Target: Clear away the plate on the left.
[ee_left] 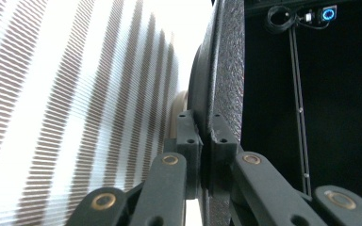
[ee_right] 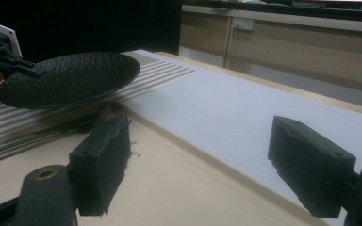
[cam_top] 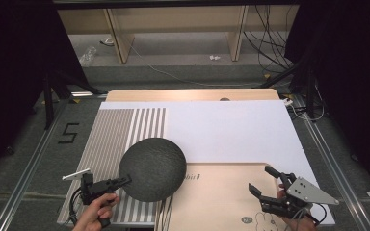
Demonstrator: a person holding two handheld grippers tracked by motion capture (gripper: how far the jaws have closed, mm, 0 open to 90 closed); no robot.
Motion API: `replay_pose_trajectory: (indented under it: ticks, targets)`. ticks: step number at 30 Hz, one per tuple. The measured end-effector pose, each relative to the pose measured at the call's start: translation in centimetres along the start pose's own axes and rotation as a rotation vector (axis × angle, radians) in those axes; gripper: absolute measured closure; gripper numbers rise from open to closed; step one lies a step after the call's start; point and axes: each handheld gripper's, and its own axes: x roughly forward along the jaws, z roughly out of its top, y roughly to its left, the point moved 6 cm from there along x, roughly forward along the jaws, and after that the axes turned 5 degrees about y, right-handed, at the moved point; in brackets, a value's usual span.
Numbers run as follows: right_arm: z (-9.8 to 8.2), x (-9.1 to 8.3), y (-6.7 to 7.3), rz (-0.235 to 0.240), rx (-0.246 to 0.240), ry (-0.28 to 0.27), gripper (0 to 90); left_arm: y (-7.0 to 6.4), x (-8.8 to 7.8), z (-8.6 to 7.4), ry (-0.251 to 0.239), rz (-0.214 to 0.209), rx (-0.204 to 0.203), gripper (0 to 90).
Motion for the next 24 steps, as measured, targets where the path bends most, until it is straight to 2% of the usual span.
replay_pose_trajectory:
  ticks: [7,16,24]
  targets:
    - [0.0,0.0,0.0,0.000,-0.001,0.000,22.3,-0.7,1.4,-0.8,0.044,-0.009,0.008,85.7]
    - [0.0,0.0,0.0,0.000,-0.002,0.001,22.3,-1.7,3.6,-1.9,0.113,-0.015,0.047,85.6]
    - [0.0,0.0,0.0,0.002,-0.003,0.000,22.3,-2.3,5.2,-2.8,0.160,-0.016,0.063,85.7]
